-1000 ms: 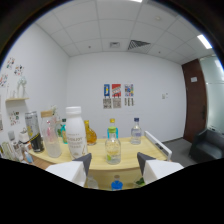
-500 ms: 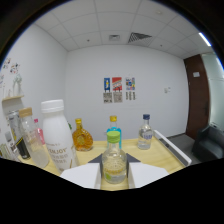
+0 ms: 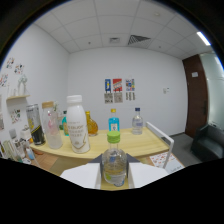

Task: Make me a cup of Vodka Sunrise.

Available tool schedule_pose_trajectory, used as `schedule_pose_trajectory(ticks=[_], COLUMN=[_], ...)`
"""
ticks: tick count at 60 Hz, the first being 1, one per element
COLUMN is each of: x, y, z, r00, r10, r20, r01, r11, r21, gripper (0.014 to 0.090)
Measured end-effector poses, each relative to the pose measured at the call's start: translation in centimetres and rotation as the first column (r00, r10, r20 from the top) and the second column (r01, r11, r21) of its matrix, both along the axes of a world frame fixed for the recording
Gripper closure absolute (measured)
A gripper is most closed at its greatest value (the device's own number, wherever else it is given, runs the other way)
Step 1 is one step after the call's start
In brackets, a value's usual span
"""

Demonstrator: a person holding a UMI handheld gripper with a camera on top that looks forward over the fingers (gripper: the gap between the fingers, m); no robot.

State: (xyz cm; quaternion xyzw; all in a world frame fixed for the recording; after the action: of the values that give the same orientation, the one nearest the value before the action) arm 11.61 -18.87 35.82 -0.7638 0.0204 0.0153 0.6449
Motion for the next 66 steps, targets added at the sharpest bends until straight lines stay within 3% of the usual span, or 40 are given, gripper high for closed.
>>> schedule_pose_trajectory(ticks=[17,27,36,45,52,66], x=[-0.5,0.4,1.0,1.4,1.1,0.6], y=[-3.0,-3.3,-3.0,-2.1,-1.2,0.0], z=[-11.3,-16.9,-19.5,-19.8,-19.4,-18.6], r00=[1.000,0.976,0.872,0.638,0.373,-0.175], r10=[-0.021,0.009,0.101,0.210,0.275,0.294], r20=[-0.008,0.218,0.480,0.741,0.886,0.940], r01=[0.020,0.046,0.054,0.046,0.019,-0.012], r11=[0.987,0.968,0.953,0.950,0.952,0.954], r21=[-0.162,-0.246,-0.299,-0.309,-0.304,-0.301], gripper=[0.0688,0.0689,0.0689,0.0689,0.0689,0.0689])
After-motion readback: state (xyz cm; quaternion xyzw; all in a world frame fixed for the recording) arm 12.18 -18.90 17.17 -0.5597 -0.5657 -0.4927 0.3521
